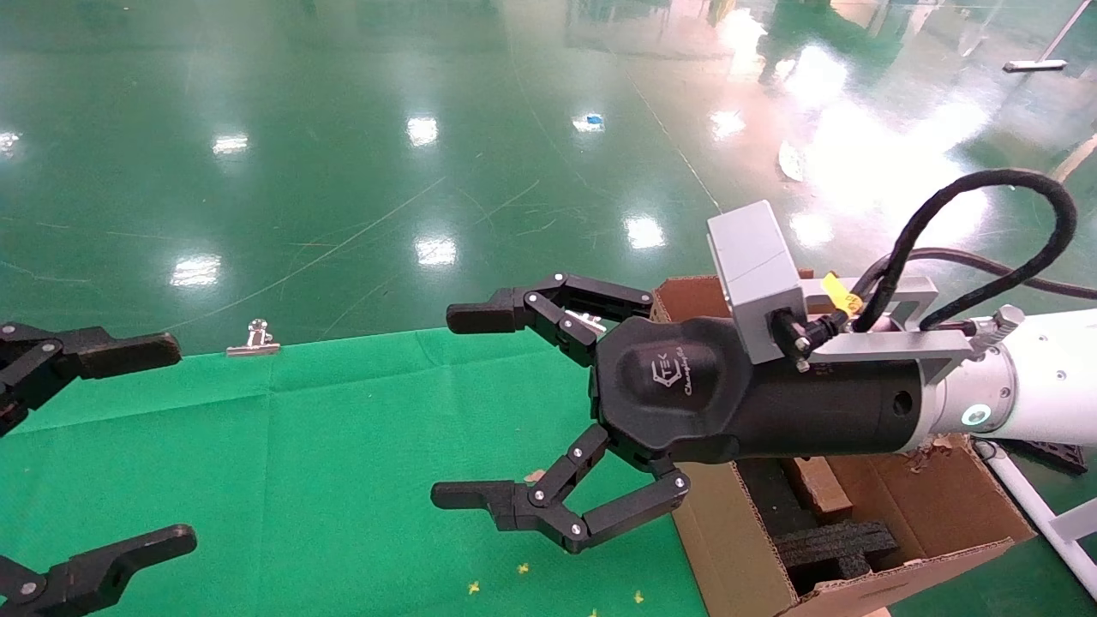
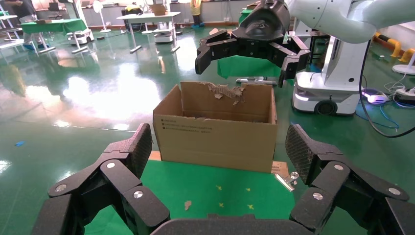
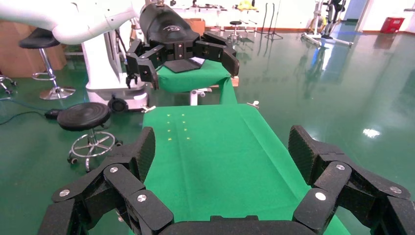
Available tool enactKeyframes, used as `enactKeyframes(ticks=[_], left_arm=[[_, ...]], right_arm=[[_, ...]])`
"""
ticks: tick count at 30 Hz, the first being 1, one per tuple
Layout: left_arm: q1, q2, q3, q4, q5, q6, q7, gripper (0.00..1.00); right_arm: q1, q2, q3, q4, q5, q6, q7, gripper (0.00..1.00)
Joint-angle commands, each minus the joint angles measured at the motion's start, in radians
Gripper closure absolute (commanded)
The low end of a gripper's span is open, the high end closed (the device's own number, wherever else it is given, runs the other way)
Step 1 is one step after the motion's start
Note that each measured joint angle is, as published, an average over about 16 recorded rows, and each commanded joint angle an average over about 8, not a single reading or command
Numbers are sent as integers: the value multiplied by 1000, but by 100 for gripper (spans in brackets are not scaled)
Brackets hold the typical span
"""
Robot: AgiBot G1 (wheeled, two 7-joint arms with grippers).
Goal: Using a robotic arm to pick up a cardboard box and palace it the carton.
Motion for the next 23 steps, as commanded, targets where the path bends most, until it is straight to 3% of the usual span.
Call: enactKeyframes(ticks=[1, 23], left_arm=[[0, 0, 0, 0, 0, 0, 0, 17], [0, 0, 0, 0, 0, 0, 0, 8]], right_arm=[[0, 0, 0, 0, 0, 0, 0, 0], [0, 0, 0, 0, 0, 0, 0, 0]])
